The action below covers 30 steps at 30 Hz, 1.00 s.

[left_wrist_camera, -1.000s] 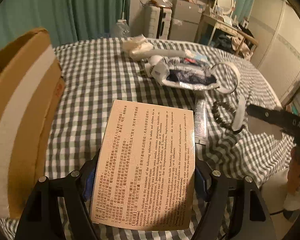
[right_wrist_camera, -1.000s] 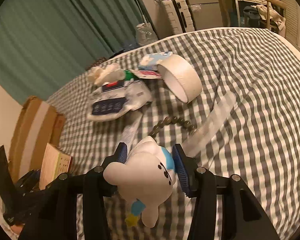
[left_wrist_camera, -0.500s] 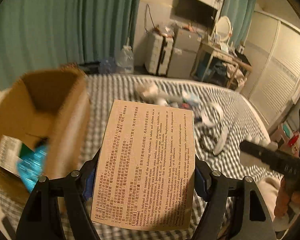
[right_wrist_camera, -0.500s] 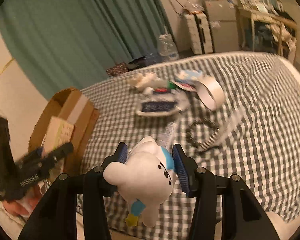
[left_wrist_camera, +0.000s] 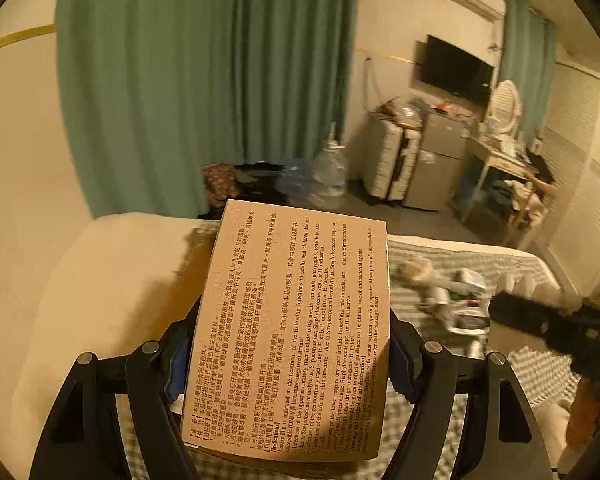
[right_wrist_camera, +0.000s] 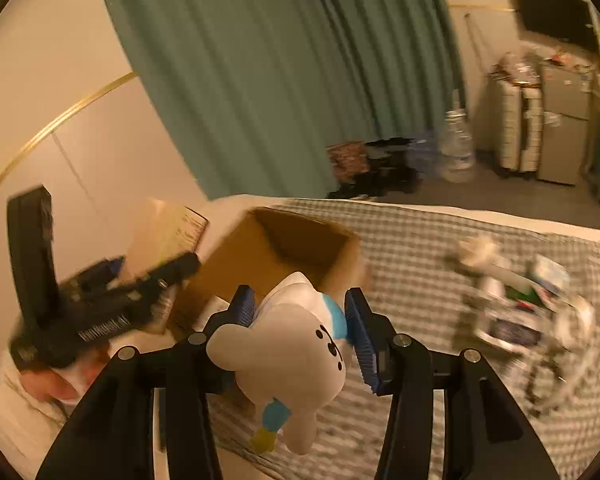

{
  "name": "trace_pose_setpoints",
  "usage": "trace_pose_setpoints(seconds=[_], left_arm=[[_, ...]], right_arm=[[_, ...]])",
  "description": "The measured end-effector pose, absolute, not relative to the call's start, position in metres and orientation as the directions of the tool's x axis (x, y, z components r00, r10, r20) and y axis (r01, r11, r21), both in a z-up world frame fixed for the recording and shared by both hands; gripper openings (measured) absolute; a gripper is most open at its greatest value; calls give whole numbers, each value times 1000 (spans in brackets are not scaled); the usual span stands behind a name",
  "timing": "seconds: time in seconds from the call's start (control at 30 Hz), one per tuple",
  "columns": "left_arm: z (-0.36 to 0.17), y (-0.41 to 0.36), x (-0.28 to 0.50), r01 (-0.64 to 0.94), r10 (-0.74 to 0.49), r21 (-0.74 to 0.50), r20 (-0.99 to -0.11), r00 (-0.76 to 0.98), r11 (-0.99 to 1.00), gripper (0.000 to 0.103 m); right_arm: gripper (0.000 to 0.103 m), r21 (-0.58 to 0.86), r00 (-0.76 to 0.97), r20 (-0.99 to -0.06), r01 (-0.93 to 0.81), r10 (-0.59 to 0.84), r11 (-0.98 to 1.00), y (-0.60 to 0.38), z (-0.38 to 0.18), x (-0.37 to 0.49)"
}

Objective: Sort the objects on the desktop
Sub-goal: 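Carry leaflet and plush toy to the box and open both grippers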

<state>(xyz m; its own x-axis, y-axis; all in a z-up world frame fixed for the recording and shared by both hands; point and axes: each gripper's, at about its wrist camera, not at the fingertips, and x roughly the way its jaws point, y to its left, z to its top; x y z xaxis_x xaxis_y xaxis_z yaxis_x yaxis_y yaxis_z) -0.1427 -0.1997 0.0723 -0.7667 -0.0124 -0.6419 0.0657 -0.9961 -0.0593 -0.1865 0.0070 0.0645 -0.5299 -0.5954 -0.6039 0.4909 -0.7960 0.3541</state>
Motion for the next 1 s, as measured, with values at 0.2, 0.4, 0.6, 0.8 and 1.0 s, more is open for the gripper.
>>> trace_pose_setpoints(seconds=[0.2,0.4,0.6,0.8,1.0], left_arm=[[23,-238,-168,110,-35,-67,-681,-732,-992,78],[-21,-259,-189,96,24,-123,-726,-687,-988,78],[-28,-264,-189,25,88,-147,-714,-695,-989,103],[-26,-259,-174,9,107,-160,-704,-702,-987,103],[-5,-231,-156,-13,107,-141,-687,-719,-990,103]], right_arm=[[47,358,-450,-671,500,-590,-788,-60,27,-234],[49,354,-430,-697,488,-573,-798,-85,-8,-266],[81,225,-640,-599,441,-481,-869,-76,8,-264],[81,78,-751,-552,386,-362,-919,-68,31,-239],[81,77,-761,-519,413,-390,-907,-35,58,-193]])
